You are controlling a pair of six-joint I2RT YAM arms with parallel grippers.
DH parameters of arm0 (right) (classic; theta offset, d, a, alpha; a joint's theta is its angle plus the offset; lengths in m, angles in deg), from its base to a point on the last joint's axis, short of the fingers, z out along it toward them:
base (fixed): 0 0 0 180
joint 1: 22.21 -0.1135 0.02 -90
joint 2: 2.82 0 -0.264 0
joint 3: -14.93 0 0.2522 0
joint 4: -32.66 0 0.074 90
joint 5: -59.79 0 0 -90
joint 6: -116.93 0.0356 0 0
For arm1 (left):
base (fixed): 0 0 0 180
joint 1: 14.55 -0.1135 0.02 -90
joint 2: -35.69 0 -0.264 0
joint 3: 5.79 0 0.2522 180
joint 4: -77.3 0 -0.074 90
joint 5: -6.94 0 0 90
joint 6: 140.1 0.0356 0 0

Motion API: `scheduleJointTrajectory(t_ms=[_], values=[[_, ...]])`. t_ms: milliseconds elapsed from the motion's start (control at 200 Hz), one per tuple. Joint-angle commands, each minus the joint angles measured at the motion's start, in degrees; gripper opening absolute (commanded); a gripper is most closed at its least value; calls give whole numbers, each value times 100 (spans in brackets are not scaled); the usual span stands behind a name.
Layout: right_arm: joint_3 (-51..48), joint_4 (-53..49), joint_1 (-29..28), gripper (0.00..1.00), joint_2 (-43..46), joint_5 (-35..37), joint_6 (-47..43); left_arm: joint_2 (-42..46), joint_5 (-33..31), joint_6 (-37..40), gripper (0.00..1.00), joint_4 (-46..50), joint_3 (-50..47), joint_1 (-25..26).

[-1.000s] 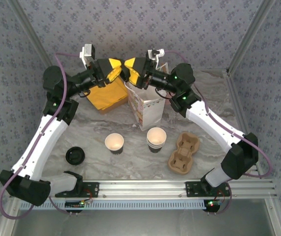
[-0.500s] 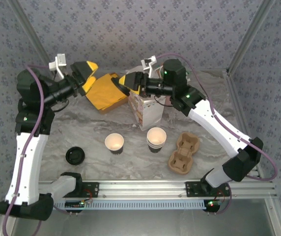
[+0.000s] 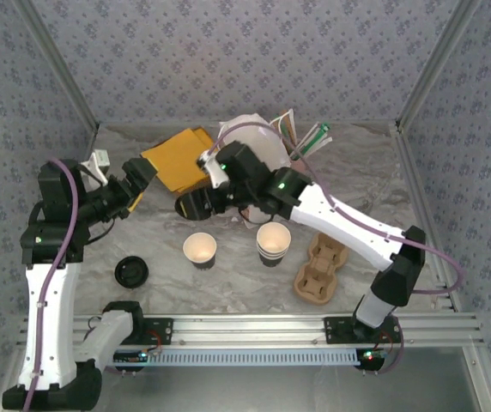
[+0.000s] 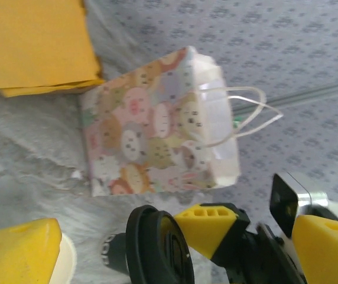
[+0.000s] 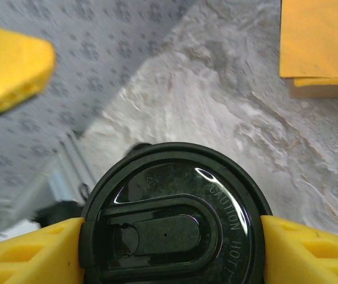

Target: Pack the takeout coffee

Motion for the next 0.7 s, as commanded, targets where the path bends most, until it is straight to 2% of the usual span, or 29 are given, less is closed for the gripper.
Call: scheduleJointTrajectory(t_ms=[0,230,515,695], values=[[-209,-213,-312,72,-153,1177,-727,172,-658,435,100,781,-117,-42],[-1072,596,-867,73,-290,2151,-874,316,-1237,660,100,1463,-346,-44],[-1666,1283,-1307,73,-455,2923,-897,514,-1099,744,100,1637,-548,-44],[-1973,1648,-1359,73,-371,2947,-652,542,-1090,747,100,1736,-544,-44]])
